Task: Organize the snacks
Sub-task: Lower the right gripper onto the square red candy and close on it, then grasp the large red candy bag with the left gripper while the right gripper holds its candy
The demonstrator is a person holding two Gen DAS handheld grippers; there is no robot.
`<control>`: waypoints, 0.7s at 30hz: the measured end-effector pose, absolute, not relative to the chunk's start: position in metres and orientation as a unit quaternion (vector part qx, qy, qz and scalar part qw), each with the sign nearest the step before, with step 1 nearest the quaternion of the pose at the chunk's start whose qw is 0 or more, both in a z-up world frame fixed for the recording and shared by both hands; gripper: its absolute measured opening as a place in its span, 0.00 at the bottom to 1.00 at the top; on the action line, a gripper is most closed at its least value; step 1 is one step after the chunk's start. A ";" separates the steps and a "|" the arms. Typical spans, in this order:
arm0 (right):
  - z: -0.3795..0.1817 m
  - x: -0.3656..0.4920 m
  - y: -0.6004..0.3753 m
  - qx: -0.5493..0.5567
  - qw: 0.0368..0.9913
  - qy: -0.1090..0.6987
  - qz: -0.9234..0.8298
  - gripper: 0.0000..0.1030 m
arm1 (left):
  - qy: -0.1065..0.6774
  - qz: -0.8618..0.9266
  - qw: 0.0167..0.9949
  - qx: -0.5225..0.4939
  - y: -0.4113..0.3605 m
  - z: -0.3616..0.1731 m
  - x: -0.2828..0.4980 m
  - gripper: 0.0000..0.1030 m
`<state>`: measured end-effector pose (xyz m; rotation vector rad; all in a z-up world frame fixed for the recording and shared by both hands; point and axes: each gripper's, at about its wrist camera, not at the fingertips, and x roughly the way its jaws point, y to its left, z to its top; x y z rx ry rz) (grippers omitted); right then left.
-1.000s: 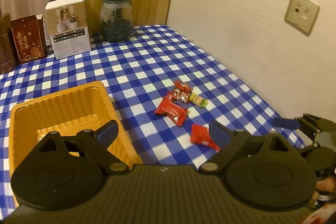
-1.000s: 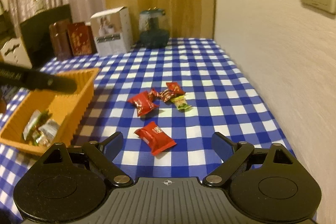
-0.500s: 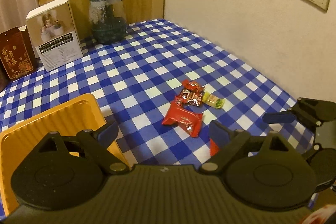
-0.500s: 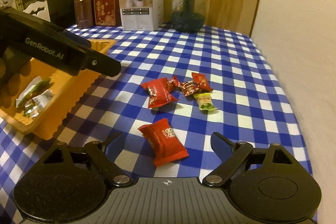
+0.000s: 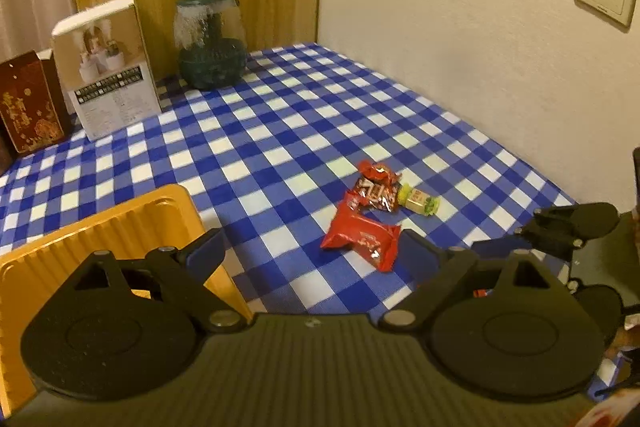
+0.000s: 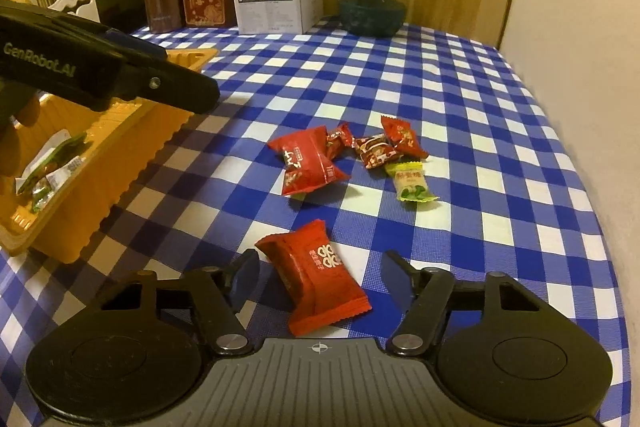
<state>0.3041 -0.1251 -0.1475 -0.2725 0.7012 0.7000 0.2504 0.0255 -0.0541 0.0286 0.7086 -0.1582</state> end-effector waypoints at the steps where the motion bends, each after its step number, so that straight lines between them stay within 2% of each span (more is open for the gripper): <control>1: -0.148 0.305 -0.125 -0.130 0.871 0.336 0.335 0.63 | 0.352 -0.076 0.933 0.017 0.025 -0.055 0.251 0.90; 12: -0.156 0.309 -0.122 -0.128 0.869 0.345 0.331 0.49 | 0.368 -0.078 0.926 0.017 0.024 -0.057 0.253 0.90; 17: -0.155 0.309 -0.120 -0.128 0.872 0.345 0.323 0.31 | 0.370 -0.087 0.925 0.013 0.021 -0.058 0.254 0.90; 21: -0.151 0.310 -0.126 -0.116 0.882 0.346 0.297 0.29 | 0.372 -0.098 0.923 0.008 0.019 -0.058 0.254 0.90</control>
